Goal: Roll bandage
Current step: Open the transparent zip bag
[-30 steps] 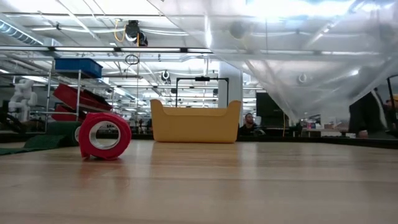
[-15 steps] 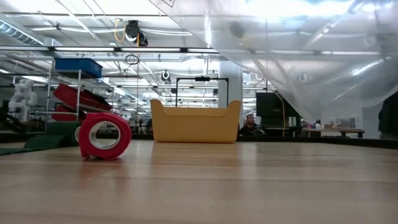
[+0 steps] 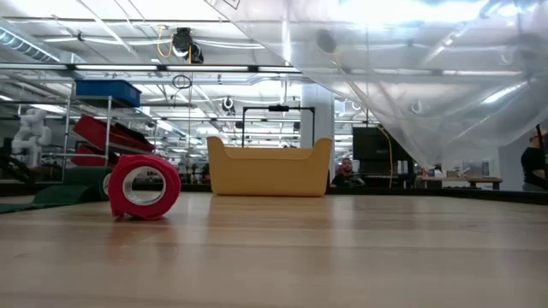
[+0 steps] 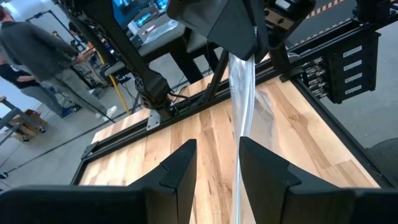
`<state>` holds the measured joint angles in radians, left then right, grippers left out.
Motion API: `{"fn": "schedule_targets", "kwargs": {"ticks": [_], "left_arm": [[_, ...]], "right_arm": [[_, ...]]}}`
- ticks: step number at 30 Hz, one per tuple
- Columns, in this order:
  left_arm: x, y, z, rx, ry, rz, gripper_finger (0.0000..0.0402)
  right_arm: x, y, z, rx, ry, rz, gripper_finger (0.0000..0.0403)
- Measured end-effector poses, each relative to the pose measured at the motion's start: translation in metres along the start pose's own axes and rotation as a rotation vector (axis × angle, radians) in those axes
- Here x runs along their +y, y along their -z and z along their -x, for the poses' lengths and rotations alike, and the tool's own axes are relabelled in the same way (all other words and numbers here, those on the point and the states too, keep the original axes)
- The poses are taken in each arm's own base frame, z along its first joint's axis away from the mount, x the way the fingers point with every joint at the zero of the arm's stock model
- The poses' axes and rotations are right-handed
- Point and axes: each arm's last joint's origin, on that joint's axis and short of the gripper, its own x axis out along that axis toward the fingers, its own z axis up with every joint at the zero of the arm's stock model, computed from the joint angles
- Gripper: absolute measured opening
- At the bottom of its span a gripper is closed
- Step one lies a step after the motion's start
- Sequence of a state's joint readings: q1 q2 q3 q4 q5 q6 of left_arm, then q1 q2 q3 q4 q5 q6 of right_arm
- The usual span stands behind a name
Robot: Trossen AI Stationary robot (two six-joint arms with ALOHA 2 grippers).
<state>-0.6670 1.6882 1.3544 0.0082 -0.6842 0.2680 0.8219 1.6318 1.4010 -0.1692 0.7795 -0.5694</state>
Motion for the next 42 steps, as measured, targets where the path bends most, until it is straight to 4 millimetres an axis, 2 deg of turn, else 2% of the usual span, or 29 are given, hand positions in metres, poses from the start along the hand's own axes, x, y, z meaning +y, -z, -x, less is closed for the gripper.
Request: {"fn": "schedule_targets", "kwargs": {"ticks": [30,42], "left_arm": [[-0.001,0.000,0.000,-0.008,0.032,0.001,0.0127],[0.010,0.007,-0.012,0.018,0.120,0.069,0.0127]], "right_arm": [[0.001,0.000,0.000,-0.014,-0.023,0.009,0.0000],[0.001,0.000,0.000,-0.014,-0.023,0.012,0.0000]]}}
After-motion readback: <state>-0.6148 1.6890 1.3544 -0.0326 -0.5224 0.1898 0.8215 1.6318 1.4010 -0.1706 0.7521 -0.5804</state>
